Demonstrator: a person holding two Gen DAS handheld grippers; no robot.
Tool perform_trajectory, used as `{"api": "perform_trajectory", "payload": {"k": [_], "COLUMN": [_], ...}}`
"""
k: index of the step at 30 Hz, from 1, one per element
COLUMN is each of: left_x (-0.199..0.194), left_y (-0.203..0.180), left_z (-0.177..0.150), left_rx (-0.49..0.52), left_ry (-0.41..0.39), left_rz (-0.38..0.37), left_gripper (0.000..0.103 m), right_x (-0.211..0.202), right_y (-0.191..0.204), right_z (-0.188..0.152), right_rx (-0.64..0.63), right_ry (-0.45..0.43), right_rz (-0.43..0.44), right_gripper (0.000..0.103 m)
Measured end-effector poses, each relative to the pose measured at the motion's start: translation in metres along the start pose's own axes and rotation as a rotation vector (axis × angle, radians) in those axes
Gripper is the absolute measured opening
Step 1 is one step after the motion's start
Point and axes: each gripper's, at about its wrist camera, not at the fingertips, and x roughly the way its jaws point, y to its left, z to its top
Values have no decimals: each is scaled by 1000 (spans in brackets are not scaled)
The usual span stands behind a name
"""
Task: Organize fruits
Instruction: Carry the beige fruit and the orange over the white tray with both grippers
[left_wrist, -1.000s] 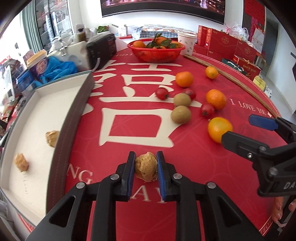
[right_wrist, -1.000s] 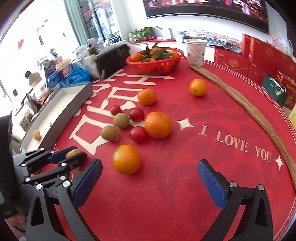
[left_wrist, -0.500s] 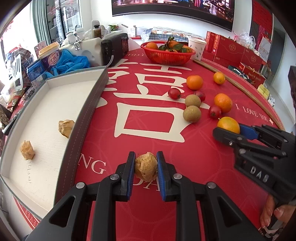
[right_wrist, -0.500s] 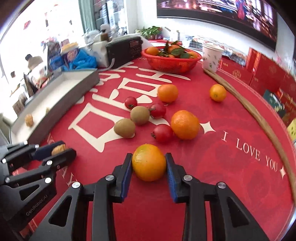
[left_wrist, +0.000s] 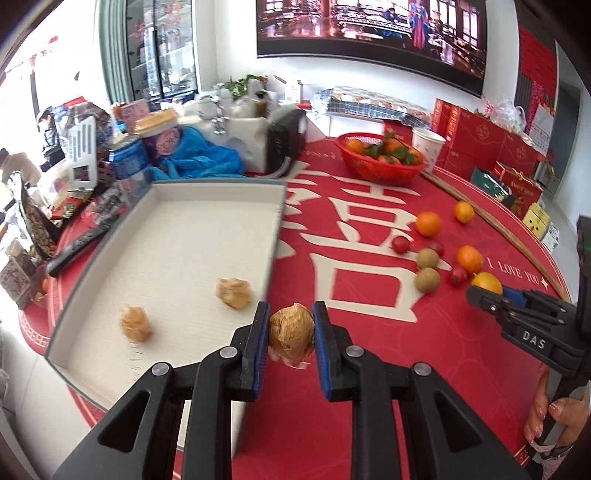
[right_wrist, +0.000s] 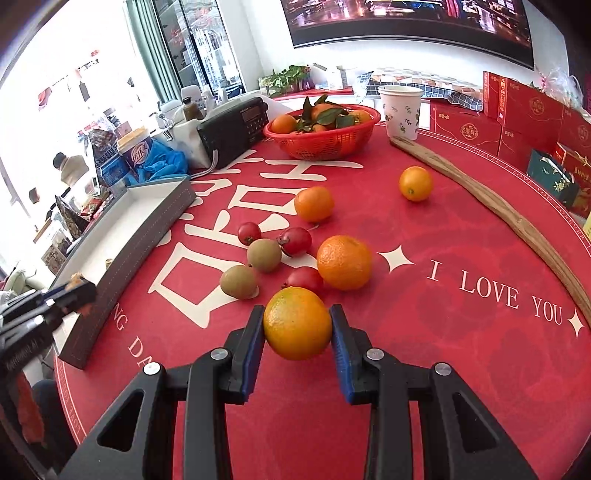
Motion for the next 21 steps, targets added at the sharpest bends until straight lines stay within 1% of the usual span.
{"api": "perform_trajectory", "payload": {"k": [4, 7, 12, 15, 21], "left_x": [-3, -3, 0, 3, 8], "left_y": [28, 46, 72, 86, 107], "left_z": [5, 6, 2, 0, -4], "left_rx": [-28, -50, -87, -106, -137], "left_ry": [-20, -29, -29, -22, -14], "left_rz": [42, 63, 79, 85, 84], "left_gripper": [25, 25, 25, 25, 25], "right_x": [-2, -1, -1, 1, 20], "right_y": [12, 28, 68, 95, 145], "right_z": [4, 12, 30, 41, 56], "right_rx": [-21, -31, -110, -151, -216], "right_ry": [-6, 4, -5, -4, 28], "right_rz": [-12, 18, 38, 72, 121], "right_gripper": [36, 36, 36, 36, 36]}}
